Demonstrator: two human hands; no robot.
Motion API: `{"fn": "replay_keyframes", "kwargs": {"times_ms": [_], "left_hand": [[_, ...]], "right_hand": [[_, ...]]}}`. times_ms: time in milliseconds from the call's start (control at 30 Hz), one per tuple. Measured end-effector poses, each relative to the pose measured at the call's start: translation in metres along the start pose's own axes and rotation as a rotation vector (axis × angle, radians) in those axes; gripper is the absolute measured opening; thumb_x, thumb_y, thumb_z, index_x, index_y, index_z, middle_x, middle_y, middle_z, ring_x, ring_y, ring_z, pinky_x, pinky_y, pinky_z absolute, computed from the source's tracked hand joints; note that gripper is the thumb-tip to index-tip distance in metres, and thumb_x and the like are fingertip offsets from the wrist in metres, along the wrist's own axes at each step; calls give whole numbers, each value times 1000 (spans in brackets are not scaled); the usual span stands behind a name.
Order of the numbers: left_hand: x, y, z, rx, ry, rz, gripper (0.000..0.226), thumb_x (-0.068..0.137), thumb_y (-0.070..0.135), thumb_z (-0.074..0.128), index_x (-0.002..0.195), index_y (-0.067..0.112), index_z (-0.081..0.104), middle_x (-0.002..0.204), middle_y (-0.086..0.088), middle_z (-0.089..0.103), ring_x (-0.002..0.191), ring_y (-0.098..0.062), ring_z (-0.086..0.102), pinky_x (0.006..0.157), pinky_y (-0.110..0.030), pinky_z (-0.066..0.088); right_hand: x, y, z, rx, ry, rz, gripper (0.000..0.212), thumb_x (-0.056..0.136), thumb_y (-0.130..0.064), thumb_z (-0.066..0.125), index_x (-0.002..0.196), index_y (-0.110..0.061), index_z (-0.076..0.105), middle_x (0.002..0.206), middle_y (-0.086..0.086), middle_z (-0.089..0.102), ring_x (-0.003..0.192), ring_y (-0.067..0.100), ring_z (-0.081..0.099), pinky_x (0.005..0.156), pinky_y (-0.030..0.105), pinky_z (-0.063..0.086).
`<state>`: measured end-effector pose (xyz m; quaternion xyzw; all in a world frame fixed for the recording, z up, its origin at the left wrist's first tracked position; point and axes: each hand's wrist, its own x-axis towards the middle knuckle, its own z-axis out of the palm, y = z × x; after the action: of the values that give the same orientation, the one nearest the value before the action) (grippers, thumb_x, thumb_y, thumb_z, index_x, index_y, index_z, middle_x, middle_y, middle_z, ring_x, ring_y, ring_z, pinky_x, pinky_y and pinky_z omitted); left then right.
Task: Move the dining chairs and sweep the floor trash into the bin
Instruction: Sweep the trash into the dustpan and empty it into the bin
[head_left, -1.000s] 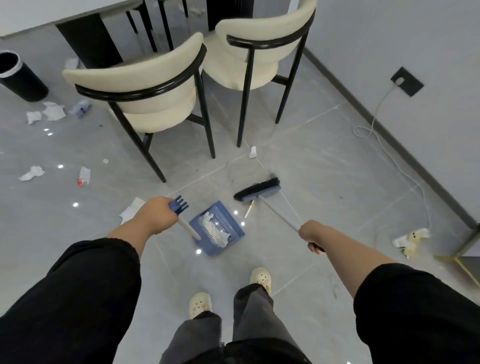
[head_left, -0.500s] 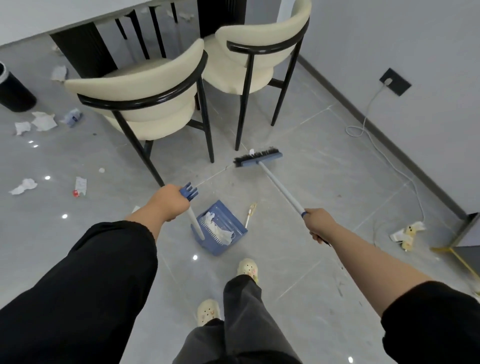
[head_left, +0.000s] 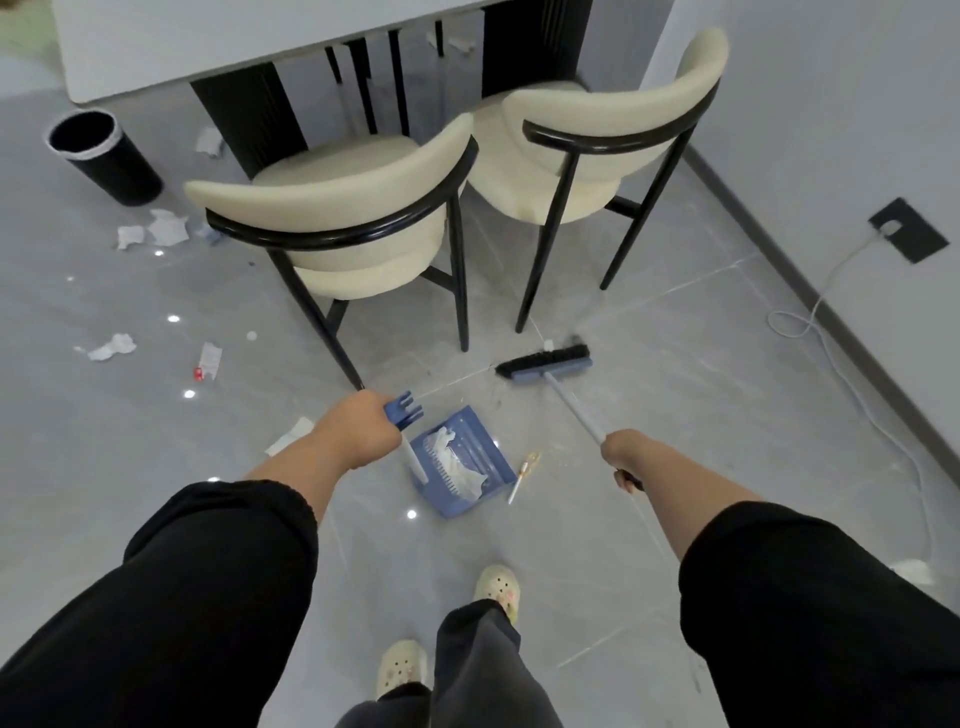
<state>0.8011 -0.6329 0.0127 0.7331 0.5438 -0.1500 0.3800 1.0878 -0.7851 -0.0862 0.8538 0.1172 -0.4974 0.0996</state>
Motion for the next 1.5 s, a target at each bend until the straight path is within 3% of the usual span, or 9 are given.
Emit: {"fn": "replay_keyframes", "kwargs": {"times_ms": [133, 400, 533, 633, 700, 800, 933, 1267, 1500], "left_hand": [[-6, -5, 3, -3, -11, 5, 34, 84, -3, 49, 56, 15, 39, 55, -3, 42, 52, -11, 37, 46, -21, 27], [-39, -49, 13, 38, 40, 80, 18, 92, 4, 46, 76, -1, 55, 75, -17, 56, 75, -29, 51, 61, -26, 33], [-56, -79, 24, 53, 59, 100, 35, 95, 8, 43, 60, 9, 42, 59, -7, 44, 56, -21, 42, 48, -25, 28], [-63, -97, 30, 76, 41, 118, 23, 96, 11, 43, 75, 5, 49, 73, -14, 49, 69, -27, 46, 62, -26, 32], [-70, -105, 32, 81, 29, 128, 19, 96, 10, 43, 79, 4, 51, 76, -14, 49, 73, -27, 46, 65, -27, 32], [-74, -115, 35, 97, 4, 134, 17, 94, 8, 44, 84, 0, 56, 79, -16, 49, 74, -27, 46, 66, -32, 38], [-67, -122, 41, 87, -6, 117, 18, 95, 9, 43, 81, 2, 52, 79, -15, 51, 74, -28, 48, 66, -27, 34], [-47, -105, 78, 76, -16, 105, 20, 95, 10, 43, 90, 1, 60, 94, -21, 64, 79, -26, 51, 73, -26, 38], [-43, -88, 85, 90, -49, 81, 21, 93, 5, 45, 103, -4, 60, 105, -24, 64, 96, -35, 58, 73, -26, 37]], "right_hand": [[-9, 33, 37, 86, -64, 34, 41, 100, -12, 26, 139, -8, 37, 47, 10, 45, 17, 12, 30, 35, 8, 31], [-67, 94, 127, 178, -62, 9, 51, 100, -11, 22, 150, -15, 24, 62, 11, 44, 34, 16, 37, 38, 16, 30], [-92, 106, 163, 316, -62, 71, 41, 100, -17, 25, 140, -13, 35, 59, 10, 44, 35, 16, 35, 39, 14, 28], [-113, 113, 173, 509, -134, 181, 17, 98, -22, 33, 105, -9, 42, 54, 6, 39, 24, 12, 30, 38, 12, 26], [-132, 116, 173, 592, -182, 167, 9, 95, -14, 36, 99, -10, 43, 48, 4, 37, 24, 13, 28, 35, 12, 24], [-149, 122, 166, 643, -161, 156, 30, 92, -9, 37, 111, -25, 55, 50, 3, 36, 24, 11, 26, 34, 9, 23], [-157, 134, 163, 660, -96, 160, 44, 97, -24, 39, 139, -17, 47, 58, 4, 40, 35, 11, 31, 35, 11, 24], [-104, 109, 132, 635, -94, 107, 42, 99, -18, 34, 140, -15, 42, 60, 5, 36, 38, 13, 29, 37, 12, 22], [-130, 111, 207, 662, -293, 196, 41, 100, -30, 33, 138, -16, 42, 55, 3, 36, 37, 12, 29, 37, 13, 24]]}}
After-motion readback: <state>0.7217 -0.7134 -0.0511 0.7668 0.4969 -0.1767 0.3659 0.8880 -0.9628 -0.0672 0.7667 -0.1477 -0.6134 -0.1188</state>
